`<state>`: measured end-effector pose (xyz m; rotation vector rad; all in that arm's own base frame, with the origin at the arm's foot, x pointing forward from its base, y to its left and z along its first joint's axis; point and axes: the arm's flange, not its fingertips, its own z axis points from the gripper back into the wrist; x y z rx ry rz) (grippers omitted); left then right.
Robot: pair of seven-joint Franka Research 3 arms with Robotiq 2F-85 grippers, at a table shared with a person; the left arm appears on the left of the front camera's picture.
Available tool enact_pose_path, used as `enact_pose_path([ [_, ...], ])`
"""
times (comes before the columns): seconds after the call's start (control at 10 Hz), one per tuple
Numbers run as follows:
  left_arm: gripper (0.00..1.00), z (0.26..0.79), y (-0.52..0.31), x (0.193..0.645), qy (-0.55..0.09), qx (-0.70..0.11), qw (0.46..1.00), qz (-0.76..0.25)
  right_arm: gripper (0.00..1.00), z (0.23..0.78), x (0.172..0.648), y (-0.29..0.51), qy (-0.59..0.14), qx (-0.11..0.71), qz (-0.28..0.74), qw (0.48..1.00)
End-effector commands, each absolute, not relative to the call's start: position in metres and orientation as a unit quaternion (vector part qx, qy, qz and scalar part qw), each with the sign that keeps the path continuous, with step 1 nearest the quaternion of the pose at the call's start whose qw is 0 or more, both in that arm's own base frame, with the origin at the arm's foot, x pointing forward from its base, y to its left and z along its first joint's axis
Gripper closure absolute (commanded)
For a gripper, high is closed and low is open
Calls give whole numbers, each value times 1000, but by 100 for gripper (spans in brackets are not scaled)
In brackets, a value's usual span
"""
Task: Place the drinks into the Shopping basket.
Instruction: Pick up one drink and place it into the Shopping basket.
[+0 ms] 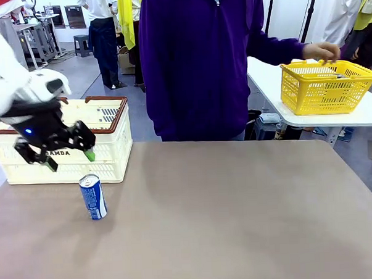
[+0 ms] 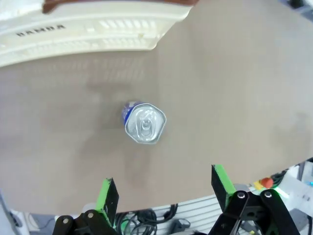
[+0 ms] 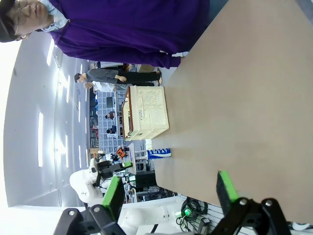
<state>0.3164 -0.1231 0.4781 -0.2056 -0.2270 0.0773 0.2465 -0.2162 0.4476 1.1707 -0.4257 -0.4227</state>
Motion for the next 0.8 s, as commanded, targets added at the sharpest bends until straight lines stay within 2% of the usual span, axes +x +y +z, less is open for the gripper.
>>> enact_pose_path([
  [0.0, 0, 411, -118, 307, -102, -85, 990, 42, 0, 452, 247, -218, -201, 549, -196, 787],
  [0.2, 0, 383, -116, 308, -73, -83, 993, 36, 0, 452, 247, -218, -201, 549, -196, 787],
  [0.7, 0, 342, -101, 320, -107, -79, 991, 25, 0, 452, 247, -218, -201, 549, -196, 787],
])
